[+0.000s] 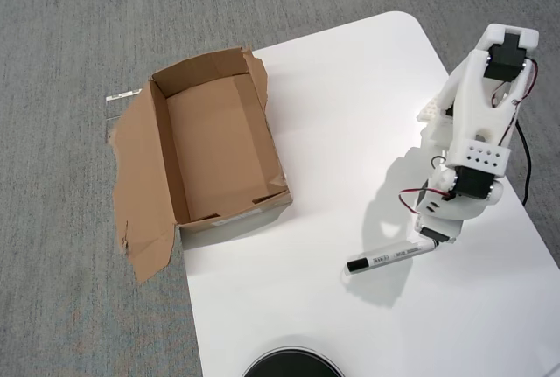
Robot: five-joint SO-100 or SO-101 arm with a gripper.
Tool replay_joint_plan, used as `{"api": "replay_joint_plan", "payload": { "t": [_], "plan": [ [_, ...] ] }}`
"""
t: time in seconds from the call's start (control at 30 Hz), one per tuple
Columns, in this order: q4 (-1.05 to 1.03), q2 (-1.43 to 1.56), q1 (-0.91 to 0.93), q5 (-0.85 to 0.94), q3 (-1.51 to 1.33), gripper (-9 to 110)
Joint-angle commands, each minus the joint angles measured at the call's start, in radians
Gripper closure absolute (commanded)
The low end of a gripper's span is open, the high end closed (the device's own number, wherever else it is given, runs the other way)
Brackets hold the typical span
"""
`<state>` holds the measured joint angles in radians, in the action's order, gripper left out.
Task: Grasp a pen and put it in the box.
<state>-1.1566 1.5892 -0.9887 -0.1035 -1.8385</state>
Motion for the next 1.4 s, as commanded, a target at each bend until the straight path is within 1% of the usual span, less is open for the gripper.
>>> {"api": "replay_joint_plan", "payload": {
  "t": [0.0,0.1,0.17,0.33,0.43,0.83,1.03,1.27,1.37],
  "plan": [
    [0.008,0.003,0.001,0.093,0.025,100],
    [0.011,0.003,0.004,0.200,0.027,96],
    [0.011,0.003,0.004,0.242,0.027,92],
    [0.012,0.003,0.004,0.248,0.027,80],
    [0.023,0.003,0.002,0.257,0.027,76],
    [0.179,-0.020,0.007,0.262,0.027,76],
    [0.189,-0.118,0.012,0.262,0.025,76],
    [0.215,-0.153,0.104,0.262,0.025,76],
    [0.215,-0.155,0.116,0.251,0.025,76]
  ]
}}
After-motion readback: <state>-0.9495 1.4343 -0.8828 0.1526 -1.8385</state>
